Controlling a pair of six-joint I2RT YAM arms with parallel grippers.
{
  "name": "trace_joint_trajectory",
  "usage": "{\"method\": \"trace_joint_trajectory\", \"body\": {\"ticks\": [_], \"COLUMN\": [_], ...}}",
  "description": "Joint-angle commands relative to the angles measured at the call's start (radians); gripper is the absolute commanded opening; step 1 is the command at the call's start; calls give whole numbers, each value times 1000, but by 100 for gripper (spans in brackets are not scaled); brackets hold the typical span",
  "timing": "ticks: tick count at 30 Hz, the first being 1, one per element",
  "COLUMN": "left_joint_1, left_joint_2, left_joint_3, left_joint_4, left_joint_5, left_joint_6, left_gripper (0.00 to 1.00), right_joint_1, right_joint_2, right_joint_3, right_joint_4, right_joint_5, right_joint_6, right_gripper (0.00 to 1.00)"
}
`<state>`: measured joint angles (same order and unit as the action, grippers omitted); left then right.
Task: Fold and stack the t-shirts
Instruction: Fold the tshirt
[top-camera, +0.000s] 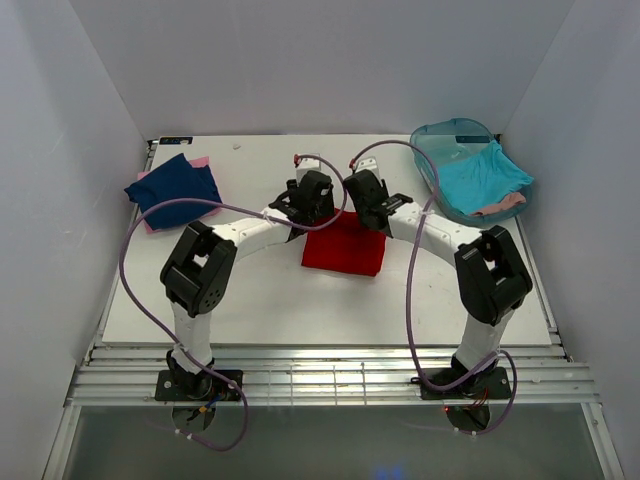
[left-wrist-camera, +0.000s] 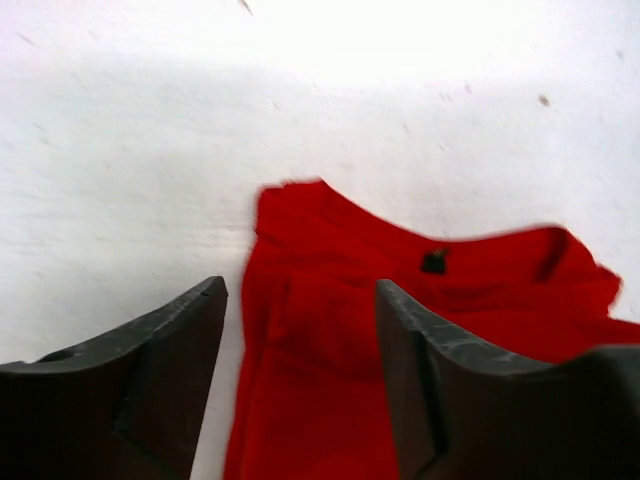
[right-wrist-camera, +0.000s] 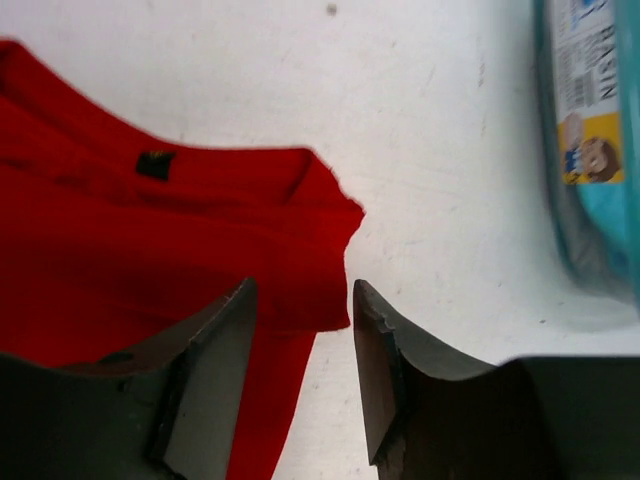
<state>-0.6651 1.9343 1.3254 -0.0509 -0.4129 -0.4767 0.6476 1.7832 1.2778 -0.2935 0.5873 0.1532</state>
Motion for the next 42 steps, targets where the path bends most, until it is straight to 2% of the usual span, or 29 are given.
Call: {"method": "trace_joint_trajectory", "body": {"ticks": [1,2,4,5,8,10,11,13,14,18,24,30,38,42], "left_joint_1": [13,16,25,28,38,41,44,53,56,62,91,128,163,168], "left_joint_2": [-49,-60,-105,-121,-164,-176,-187,-196,-207,-259,-275,-268,-209,-129], "left_joint_3": [112,126,129,120,66,8,-14,-84,-109,-224,-293,-357,-388,-384], "left_joint_4": [-75,-81,-66,-58,-55,-73,-75,-75,-70,-3,19,100,151,190], "left_joint_5": [-206,-227,-256,-254,-190,-149,-123,-14,20,155,281,452,574,631], "left_joint_6": [38,47,67,87,78,53,44,10,1,-23,-65,-123,-174,-191], "left_gripper": [73,73,79,98,98,98,98,98,98,98,98,98,98,98], "right_joint_1": [-20,-20,-20,-20,-20,-19,-19,-19,-19,-19,-19,-19,-19,-19], "right_joint_2": [2,-8,-53,-70,-134,-166,-174,-194,-200,-212,-119,-68,-42,-45], "right_joint_3": [129,146,169,167,120,66,48,-19,-49,-184,-213,-227,-251,-259], "right_joint_4": [40,40,53,60,63,44,31,10,16,83,66,80,91,94], "right_joint_5": [106,121,128,125,56,-1,-24,-113,-142,-254,-319,-319,-307,-308], "right_joint_6": [-38,-47,-69,-70,-55,-31,1,35,64,108,147,148,140,143], "right_gripper": [50,54,54,54,54,48,45,26,8,8,8,8,8,8]}}
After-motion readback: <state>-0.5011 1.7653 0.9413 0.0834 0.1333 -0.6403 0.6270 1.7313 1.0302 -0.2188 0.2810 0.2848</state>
